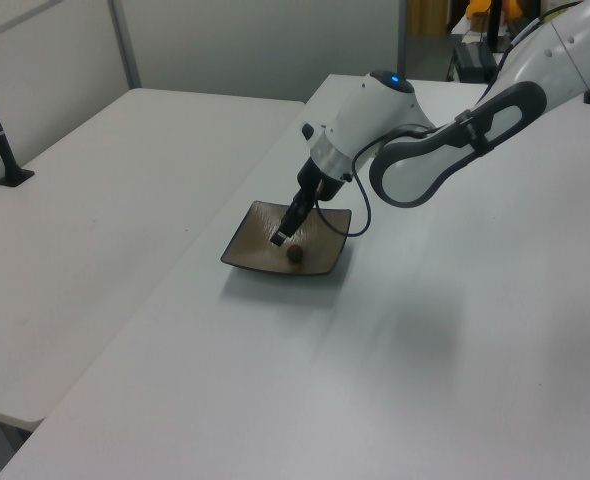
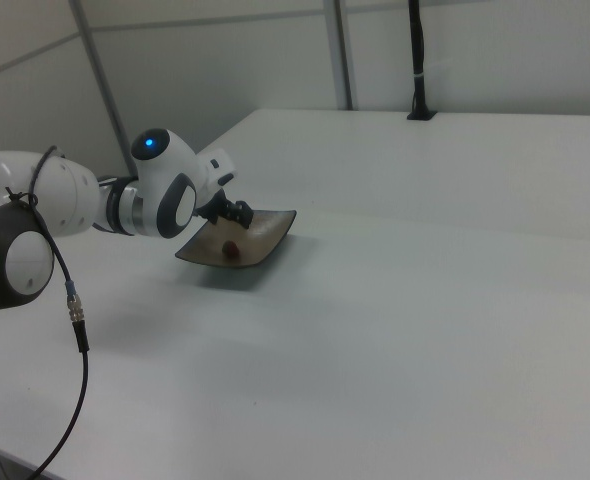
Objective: Strawberries on a ceramic plate
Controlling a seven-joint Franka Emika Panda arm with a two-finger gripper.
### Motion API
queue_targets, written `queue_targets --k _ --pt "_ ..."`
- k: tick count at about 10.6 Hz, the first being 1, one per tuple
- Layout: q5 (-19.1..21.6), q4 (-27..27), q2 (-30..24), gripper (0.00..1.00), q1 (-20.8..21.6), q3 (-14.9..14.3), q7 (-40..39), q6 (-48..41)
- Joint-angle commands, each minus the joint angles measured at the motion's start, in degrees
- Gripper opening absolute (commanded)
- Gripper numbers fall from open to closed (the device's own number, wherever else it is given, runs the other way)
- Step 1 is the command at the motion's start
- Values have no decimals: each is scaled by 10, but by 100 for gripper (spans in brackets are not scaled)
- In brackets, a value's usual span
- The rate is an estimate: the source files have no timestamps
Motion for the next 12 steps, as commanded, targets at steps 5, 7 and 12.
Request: queue_targets --k 5,7,12 --pt "0 -26 -163 100 -13 -1 -3 -239" --pt "1 -27 -215 100 -25 -1 7 -352" --pt "-3 -26 -316 100 -68 -2 49 -565"
